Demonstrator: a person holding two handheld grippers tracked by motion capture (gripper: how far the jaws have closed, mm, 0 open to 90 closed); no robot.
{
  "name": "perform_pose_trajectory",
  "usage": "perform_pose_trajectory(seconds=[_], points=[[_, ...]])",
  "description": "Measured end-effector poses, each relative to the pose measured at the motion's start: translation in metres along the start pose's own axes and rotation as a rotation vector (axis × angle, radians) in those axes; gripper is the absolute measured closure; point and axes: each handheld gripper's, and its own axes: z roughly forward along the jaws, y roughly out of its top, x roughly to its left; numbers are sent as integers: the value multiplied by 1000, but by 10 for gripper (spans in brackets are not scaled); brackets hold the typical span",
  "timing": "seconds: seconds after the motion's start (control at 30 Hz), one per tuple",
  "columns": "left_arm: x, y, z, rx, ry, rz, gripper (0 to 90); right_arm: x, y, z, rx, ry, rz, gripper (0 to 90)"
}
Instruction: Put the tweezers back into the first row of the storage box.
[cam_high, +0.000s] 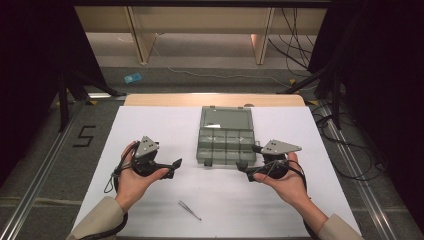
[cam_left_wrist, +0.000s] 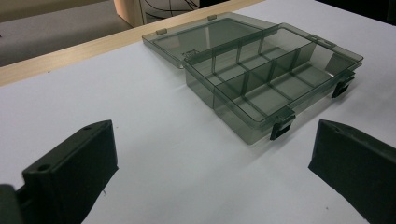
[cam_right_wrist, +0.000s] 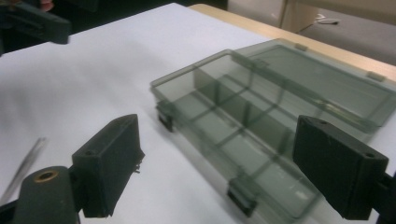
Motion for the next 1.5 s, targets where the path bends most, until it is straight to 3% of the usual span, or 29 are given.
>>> perform_pose_trajectory(seconds=[0.27, 0.5, 0.8, 1.0, 1.2, 1.5], points=[[0, 1, -1, -14, 9, -16, 10, 33, 0, 11, 52, 123, -58, 256], [2, 1, 1, -18, 2, -10, 17, 66, -1, 32, 107, 212, -90, 307], [4, 1, 3, -15, 9, -15, 25, 99, -4, 52, 157, 274, -123, 360], [4, 1, 3, -11, 10, -15, 30, 120, -6, 67, 193, 299, -143, 419], [5, 1, 3, -16, 10, -17, 32, 140, -13, 83, 266, 303, -177, 478], [6, 1, 3, -15, 9, -15, 35, 153, -22, 99, 327, 278, -204, 575]])
